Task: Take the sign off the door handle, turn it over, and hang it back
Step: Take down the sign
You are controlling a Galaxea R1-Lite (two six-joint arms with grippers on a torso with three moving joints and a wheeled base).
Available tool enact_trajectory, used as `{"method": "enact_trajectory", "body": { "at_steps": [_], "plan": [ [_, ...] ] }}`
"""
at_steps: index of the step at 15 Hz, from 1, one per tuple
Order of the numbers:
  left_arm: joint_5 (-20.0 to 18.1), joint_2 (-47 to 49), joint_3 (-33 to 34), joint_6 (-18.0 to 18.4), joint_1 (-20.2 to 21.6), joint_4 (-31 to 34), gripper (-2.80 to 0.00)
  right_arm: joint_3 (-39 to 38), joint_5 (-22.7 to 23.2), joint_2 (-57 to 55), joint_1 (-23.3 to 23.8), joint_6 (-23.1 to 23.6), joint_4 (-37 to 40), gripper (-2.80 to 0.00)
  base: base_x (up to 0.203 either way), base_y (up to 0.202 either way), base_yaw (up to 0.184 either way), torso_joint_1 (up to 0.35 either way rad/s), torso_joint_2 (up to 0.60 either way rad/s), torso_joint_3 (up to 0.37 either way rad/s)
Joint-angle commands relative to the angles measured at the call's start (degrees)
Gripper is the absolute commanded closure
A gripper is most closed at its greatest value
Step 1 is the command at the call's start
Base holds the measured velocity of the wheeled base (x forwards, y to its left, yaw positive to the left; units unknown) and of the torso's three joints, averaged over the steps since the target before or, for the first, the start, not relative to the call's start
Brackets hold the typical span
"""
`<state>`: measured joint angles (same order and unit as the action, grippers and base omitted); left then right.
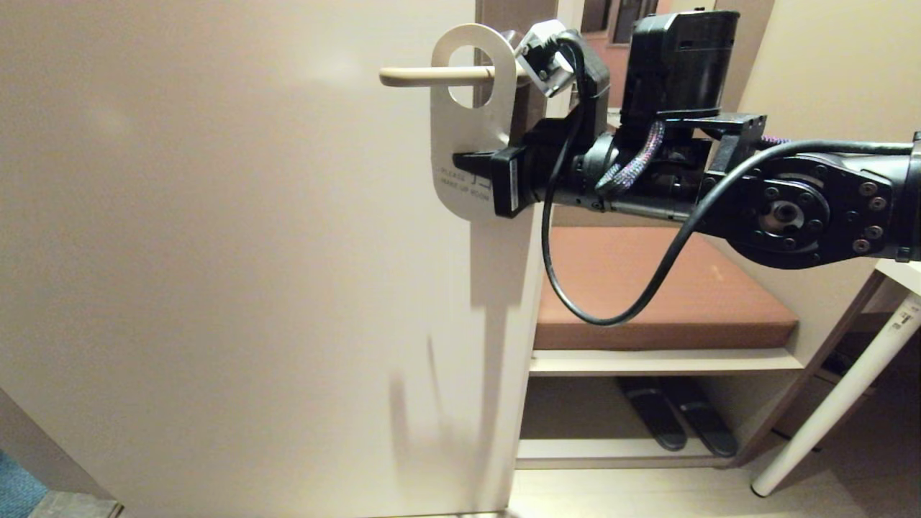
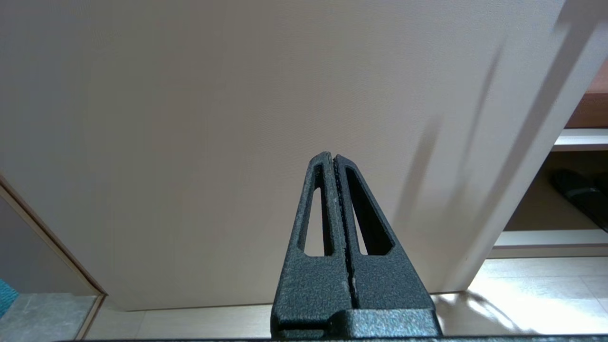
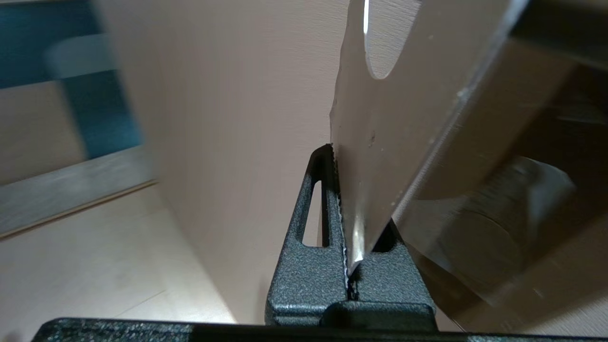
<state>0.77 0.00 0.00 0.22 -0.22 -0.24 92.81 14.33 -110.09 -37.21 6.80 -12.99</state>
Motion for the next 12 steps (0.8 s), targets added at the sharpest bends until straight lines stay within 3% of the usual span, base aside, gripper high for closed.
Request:
{"method": "enact_trajectory", "body": {
  "at_steps": [1,5,12],
  "plan": [
    [0.02,0.09,0.00,-0.04,0.04,-0.02,0.00,0.11,-5.15,-0.15,-1.30,-0.17,-0.06,0.00,0.000,0.000,0.000,0.000,0.00,0.000],
    [0.02,0.09,0.00,0.02,0.03,-0.02,0.00,0.18,-16.22,-0.06,-5.41,-3.10,0.33,0.00,0.000,0.000,0.000,0.000,0.00,0.000],
    [0.02,0.09,0.00,-0.01,0.02,-0.02,0.00,1.85,-26.23,-0.28,-10.74,-5.34,0.98,0.00,0.000,0.000,0.000,0.000,0.00,0.000]
  ]
}}
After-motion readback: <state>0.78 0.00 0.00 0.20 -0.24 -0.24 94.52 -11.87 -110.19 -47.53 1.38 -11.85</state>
